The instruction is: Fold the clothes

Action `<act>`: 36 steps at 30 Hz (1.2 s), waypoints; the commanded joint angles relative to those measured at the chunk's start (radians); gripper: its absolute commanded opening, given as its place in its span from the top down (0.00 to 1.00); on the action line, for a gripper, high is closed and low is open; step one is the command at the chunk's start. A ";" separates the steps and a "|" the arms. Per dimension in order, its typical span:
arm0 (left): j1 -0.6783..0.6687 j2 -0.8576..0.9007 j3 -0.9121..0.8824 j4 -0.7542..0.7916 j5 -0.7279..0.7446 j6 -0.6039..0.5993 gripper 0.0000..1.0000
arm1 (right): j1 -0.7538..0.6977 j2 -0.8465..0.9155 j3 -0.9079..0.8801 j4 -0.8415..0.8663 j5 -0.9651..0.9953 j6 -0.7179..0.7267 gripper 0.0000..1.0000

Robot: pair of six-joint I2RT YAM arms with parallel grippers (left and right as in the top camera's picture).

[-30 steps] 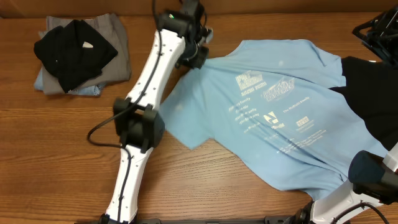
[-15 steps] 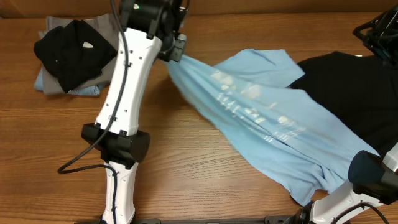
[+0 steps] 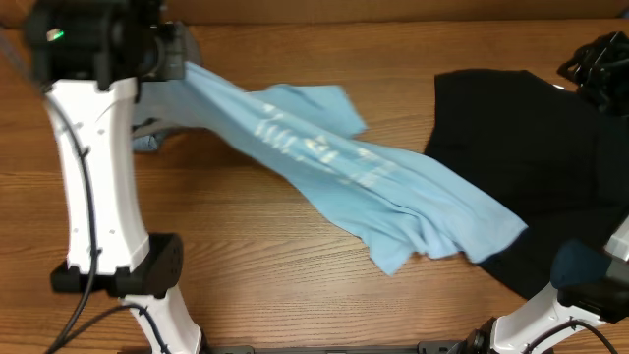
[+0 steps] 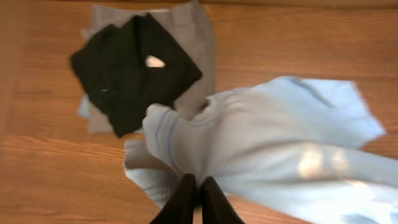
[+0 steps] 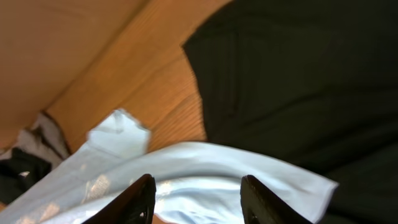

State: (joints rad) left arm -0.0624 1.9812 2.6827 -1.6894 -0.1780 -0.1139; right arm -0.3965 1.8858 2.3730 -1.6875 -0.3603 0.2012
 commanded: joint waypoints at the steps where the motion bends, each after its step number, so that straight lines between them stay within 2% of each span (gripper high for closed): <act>1: 0.004 -0.018 -0.068 0.000 -0.044 -0.013 0.92 | 0.003 -0.011 -0.105 0.026 0.050 0.013 0.52; 4: 0.004 -0.029 -0.104 0.000 -0.107 -0.014 0.96 | 0.003 -0.011 -0.225 0.082 0.054 0.022 0.52; 8: 0.008 -0.057 -0.109 0.000 -0.196 -0.050 0.96 | 0.003 -0.011 -0.425 0.190 0.120 0.084 0.53; 12: 0.017 -0.087 -0.109 0.000 -0.183 -0.051 0.94 | 0.003 -0.011 -0.642 0.316 0.143 0.138 0.58; 13: 0.017 -0.090 -0.109 0.000 -0.165 -0.045 0.92 | 0.002 -0.011 -0.697 0.352 0.159 0.167 0.61; 16: 0.016 -0.090 -0.109 0.000 -0.053 -0.010 0.83 | -0.008 -0.011 -0.847 0.454 0.236 0.270 0.82; 20: 0.016 -0.083 -0.109 0.000 0.063 0.032 0.72 | -0.048 -0.011 -1.019 0.575 0.309 0.366 0.92; 30: -0.020 -0.048 -0.110 0.000 0.164 0.068 0.66 | -0.225 -0.011 -1.339 0.895 0.315 0.446 0.96; 36: -0.057 0.003 -0.111 0.000 0.171 0.071 0.66 | -0.380 -0.011 -1.350 0.945 0.489 0.536 0.96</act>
State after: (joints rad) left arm -0.0967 1.9442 2.5736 -1.6905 -0.0338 -0.0681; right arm -0.6697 1.8286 1.0557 -0.7525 -0.0956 0.6704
